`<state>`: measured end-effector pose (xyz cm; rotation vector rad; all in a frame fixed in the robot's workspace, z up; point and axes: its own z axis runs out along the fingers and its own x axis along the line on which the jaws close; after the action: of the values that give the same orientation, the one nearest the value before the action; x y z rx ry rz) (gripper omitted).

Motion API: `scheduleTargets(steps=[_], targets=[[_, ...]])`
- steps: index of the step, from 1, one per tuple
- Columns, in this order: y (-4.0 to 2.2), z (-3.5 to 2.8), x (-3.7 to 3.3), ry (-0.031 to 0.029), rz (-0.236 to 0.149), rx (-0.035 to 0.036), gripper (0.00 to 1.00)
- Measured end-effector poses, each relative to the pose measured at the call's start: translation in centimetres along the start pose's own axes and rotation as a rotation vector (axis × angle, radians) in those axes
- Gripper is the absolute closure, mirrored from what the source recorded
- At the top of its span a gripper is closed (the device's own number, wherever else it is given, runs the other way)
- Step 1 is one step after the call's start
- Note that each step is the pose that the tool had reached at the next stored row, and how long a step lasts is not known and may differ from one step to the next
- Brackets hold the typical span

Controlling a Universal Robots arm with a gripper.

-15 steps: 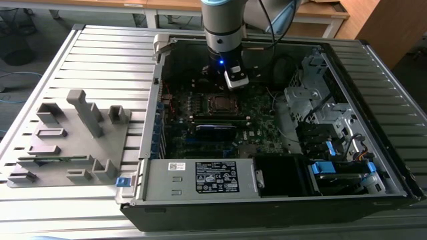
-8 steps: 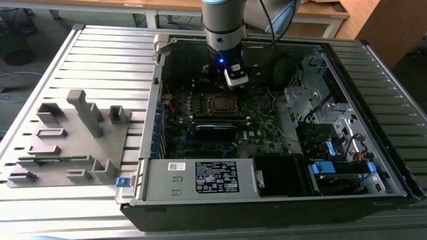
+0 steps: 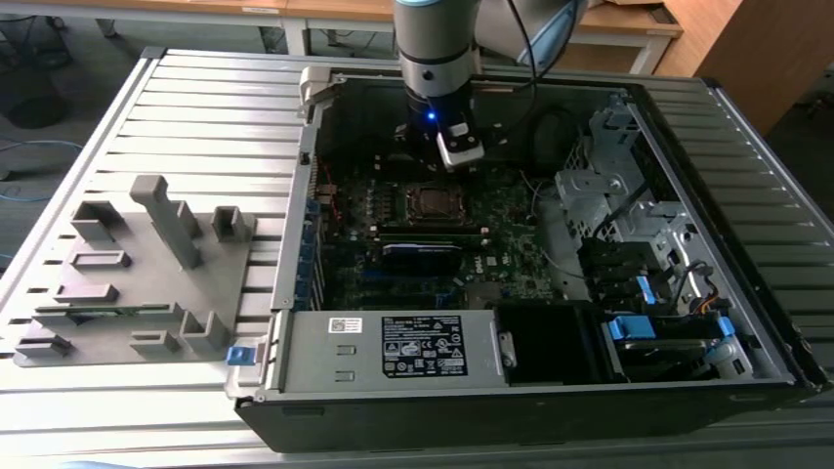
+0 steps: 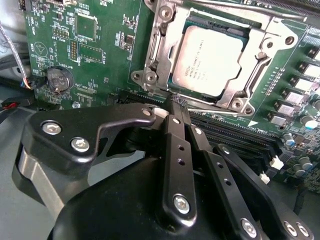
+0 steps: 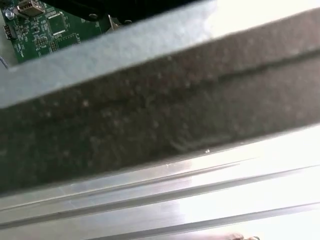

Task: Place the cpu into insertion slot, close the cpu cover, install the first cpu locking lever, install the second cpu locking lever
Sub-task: 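Install the first cpu locking lever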

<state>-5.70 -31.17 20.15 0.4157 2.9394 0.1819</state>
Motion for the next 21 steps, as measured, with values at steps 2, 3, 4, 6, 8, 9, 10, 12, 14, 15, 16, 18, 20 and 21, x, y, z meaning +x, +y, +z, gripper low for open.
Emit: scheduleTargets(steps=[2,3,4,6,8,9,10,12,14,15,16,18,20,21], targets=[[0.09,0.01,0.05,0.0004,0.001,-0.0024,0.90],[0.14,0.01,0.08,0.0007,0.002,-0.0035,0.90],[0.19,0.01,0.11,0.0009,0.002,-0.0045,0.90],[0.27,0.01,0.17,0.0015,0.003,-0.0063,0.90],[0.33,0.01,0.21,0.0020,0.004,-0.0084,0.90],[0.36,0.02,0.24,0.0023,0.004,-0.0100,0.90],[0.38,0.03,0.26,0.0025,0.005,-0.0117,0.90],[0.38,0.01,0.33,0.0037,0.006,-0.0156,0.90],[0.38,0.01,0.35,0.0045,0.008,-0.0192,0.90],[0.38,0.00,0.36,0.0047,0.008,-0.0206,0.90],[0.37,0.00,0.37,0.0047,0.009,-0.0232,0.90],[0.37,0.00,0.38,0.0037,0.010,-0.0272,0.90],[0.38,0.01,0.37,0.0017,0.010,-0.0294,0.90],[0.38,0.01,0.37,0.0006,0.010,-0.0300,0.90]])
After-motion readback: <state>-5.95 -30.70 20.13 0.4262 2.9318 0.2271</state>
